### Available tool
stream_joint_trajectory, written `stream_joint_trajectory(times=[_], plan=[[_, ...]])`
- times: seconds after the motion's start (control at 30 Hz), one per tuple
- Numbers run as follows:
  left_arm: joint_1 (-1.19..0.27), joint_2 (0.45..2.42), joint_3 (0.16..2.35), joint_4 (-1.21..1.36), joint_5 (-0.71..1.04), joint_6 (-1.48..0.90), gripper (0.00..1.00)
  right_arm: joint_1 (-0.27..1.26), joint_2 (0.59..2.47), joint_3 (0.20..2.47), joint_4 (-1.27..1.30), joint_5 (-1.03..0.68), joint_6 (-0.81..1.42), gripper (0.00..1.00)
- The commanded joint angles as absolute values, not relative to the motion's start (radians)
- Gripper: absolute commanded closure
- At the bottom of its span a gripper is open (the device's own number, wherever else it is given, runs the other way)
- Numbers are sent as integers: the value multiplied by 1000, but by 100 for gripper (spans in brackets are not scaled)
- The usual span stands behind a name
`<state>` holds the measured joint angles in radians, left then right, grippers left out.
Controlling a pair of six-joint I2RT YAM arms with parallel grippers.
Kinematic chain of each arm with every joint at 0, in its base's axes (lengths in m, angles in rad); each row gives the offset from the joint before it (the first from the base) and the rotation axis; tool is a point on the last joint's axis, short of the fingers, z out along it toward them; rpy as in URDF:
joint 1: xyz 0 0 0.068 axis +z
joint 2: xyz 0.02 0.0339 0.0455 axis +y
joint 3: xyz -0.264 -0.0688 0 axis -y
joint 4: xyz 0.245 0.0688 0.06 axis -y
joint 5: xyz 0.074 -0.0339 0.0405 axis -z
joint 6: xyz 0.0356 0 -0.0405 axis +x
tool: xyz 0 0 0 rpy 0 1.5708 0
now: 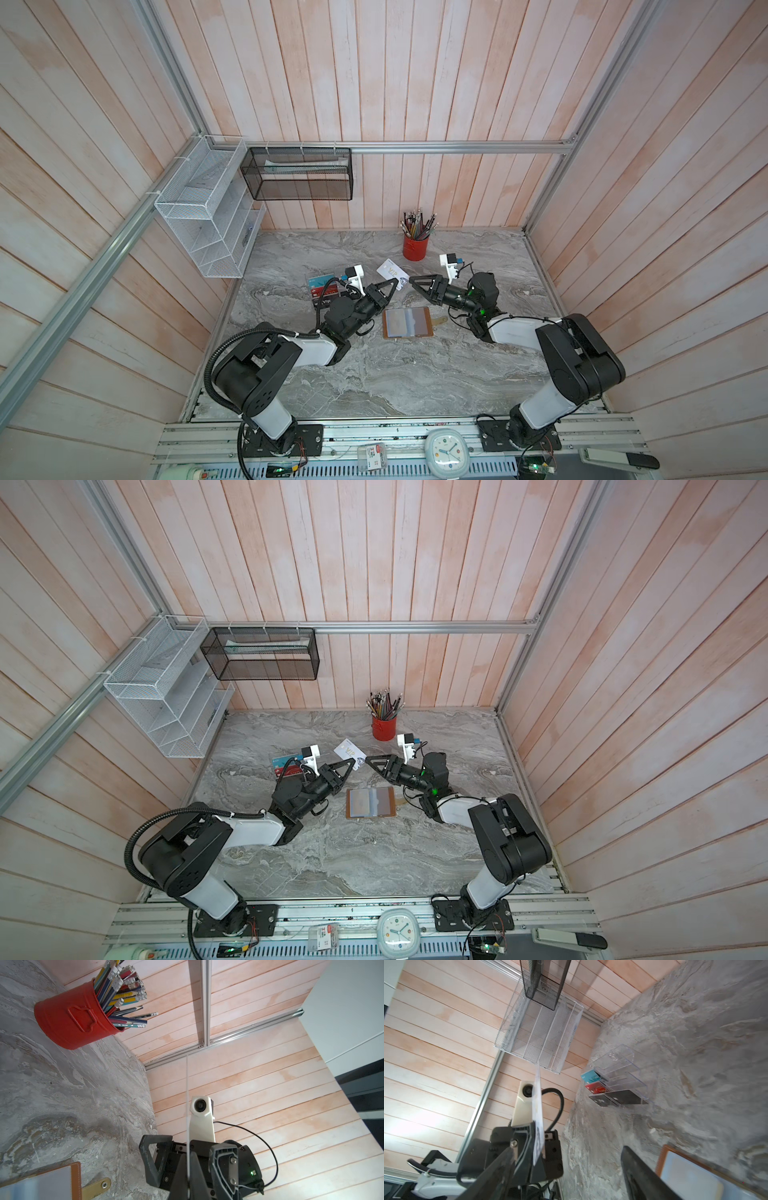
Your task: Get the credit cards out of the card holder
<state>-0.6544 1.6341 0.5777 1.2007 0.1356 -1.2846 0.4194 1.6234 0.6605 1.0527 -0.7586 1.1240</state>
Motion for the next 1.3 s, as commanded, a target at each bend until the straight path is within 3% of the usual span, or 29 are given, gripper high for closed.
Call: stream_joint_trajectory(times=[0.0,0.1,0.73,1.23,1.27], plan=[[-672,1603,561,1303,-40,-1356,100,430,1647,683,1201,-688,1196,33],[-686,1584,557,1280,-88,-1352,100,440,1659,705,1204,-693,1206,46],[-702,1613,557,1289,-130,-1345,100,510,1757,847,1191,-759,1209,72],[-703,1626,551,1304,-123,-1338,100,531,1795,876,1231,-786,1232,100],[-703,1626,551,1304,-123,-1338,96,531,1796,877,1234,-788,1235,100]])
